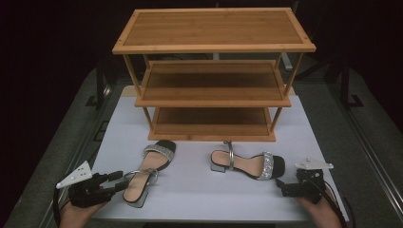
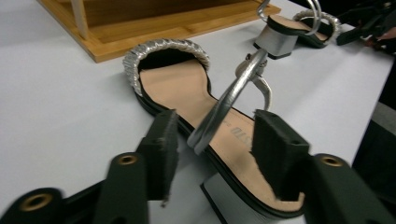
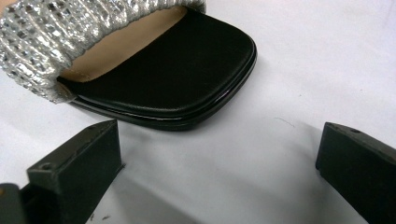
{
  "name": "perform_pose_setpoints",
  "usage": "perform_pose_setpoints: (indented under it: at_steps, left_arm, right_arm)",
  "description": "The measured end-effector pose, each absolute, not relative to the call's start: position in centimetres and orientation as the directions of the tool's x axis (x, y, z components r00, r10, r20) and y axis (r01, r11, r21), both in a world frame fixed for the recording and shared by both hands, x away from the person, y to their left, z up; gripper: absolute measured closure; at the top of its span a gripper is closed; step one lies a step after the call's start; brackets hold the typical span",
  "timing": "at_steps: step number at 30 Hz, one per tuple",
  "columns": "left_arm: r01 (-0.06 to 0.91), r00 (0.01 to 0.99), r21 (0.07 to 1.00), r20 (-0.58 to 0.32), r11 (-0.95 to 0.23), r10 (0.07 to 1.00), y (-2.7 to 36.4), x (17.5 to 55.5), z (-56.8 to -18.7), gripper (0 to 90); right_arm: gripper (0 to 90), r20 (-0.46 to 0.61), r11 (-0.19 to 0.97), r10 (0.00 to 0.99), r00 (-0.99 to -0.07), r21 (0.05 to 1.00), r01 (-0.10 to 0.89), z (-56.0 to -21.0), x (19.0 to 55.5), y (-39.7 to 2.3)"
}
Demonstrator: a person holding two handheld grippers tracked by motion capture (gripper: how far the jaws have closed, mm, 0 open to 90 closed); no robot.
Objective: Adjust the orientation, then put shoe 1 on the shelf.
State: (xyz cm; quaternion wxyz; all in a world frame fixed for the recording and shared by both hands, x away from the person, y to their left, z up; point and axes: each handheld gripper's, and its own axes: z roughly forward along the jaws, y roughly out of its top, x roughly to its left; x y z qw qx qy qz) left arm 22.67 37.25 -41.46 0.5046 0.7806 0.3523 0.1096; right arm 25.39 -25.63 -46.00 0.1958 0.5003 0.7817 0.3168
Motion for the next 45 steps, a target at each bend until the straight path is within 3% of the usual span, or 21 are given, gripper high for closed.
perform_pose_setpoints:
  at_steps: [5, 11, 26, 45]
  left_arm:
    - [0.435, 0.743, 0.869, -0.197, -0.237, 0.640, 37.5, 22.2, -41.7, 25.8]
    - [0.425, 0.766, 0.865, -0.187, -0.267, 0.615, 37.3, 21.5, -42.1, 14.4]
    - [0.442, 0.803, 0.809, -0.164, -0.388, 0.573, 35.0, 21.8, -44.1, 13.1]
    - [0.454, 0.808, 0.802, -0.187, -0.388, 0.558, 34.0, 23.3, -44.6, 13.0]
  right_arm:
    - [0.0, 0.010, 0.300, 0.906, -0.423, 0.690, 0.658, -46.0, 25.4, -25.6]
    - [0.0, 0.013, 0.299, 0.906, -0.424, 0.688, 0.661, -46.0, 25.4, -25.6]
    - [0.0, 0.013, 0.300, 0.905, -0.424, 0.689, 0.660, -46.0, 25.4, -25.6]
    - [0.0, 0.010, 0.300, 0.906, -0.424, 0.691, 0.658, -46.0, 25.4, -25.6]
